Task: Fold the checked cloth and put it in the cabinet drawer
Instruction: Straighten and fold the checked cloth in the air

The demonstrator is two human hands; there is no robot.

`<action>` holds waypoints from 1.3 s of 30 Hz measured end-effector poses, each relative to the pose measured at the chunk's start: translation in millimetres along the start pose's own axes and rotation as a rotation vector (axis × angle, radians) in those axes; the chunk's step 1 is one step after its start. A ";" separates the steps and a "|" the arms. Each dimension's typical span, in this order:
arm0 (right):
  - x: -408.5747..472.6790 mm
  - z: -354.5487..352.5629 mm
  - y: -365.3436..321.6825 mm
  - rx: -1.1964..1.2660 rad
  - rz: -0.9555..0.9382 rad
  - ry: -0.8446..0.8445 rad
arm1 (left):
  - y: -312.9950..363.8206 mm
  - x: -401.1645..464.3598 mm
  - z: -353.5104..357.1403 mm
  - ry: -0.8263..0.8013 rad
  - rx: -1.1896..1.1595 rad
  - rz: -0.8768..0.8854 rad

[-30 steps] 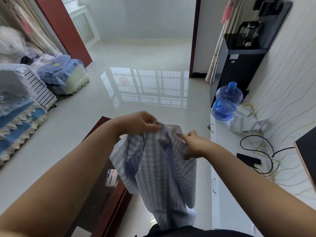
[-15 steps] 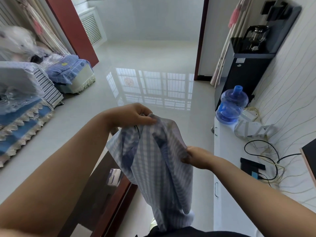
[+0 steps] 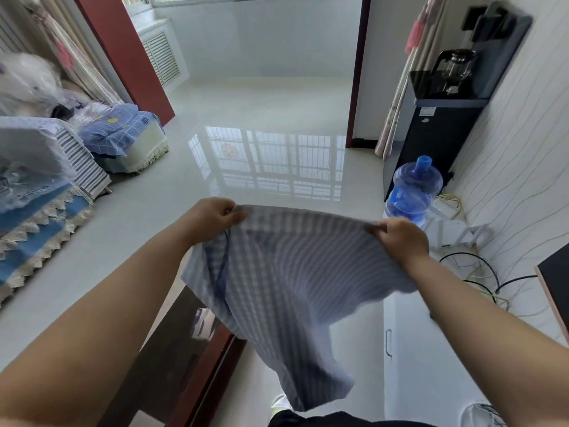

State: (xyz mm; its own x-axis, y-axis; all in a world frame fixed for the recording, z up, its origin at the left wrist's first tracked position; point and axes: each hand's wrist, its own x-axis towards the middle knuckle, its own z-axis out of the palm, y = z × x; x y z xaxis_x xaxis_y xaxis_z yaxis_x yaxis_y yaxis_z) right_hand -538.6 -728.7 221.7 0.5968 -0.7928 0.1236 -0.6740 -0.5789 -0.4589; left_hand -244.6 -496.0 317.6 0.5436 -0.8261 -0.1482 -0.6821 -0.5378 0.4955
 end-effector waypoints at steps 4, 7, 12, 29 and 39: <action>22.0 -23.0 -5.7 -0.248 -0.465 0.202 | -32.4 -1.5 23.7 0.186 -0.025 -0.095; 35.0 -29.7 -10.9 -0.327 -0.576 0.148 | -41.1 -1.4 36.7 0.254 -0.049 -0.108; 53.6 -46.9 -30.1 -0.352 -0.772 0.347 | -40.4 11.1 47.2 0.384 -0.080 -0.175; 9.9 -53.4 -75.3 -0.077 -0.150 -0.556 | -5.2 70.8 20.7 0.783 -0.864 -0.488; 19.5 -70.5 -58.1 -0.007 -0.012 -0.551 | -32.3 55.7 23.7 0.672 -0.596 -0.494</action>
State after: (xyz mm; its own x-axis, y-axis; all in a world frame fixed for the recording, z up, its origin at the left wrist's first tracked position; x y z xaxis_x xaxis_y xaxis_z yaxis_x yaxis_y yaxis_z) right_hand -518.6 -723.9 312.7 0.7429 -0.5698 -0.3513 -0.6674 -0.5900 -0.4545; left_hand -203.8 -528.7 273.1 0.9847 -0.1717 -0.0316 -0.0537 -0.4703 0.8809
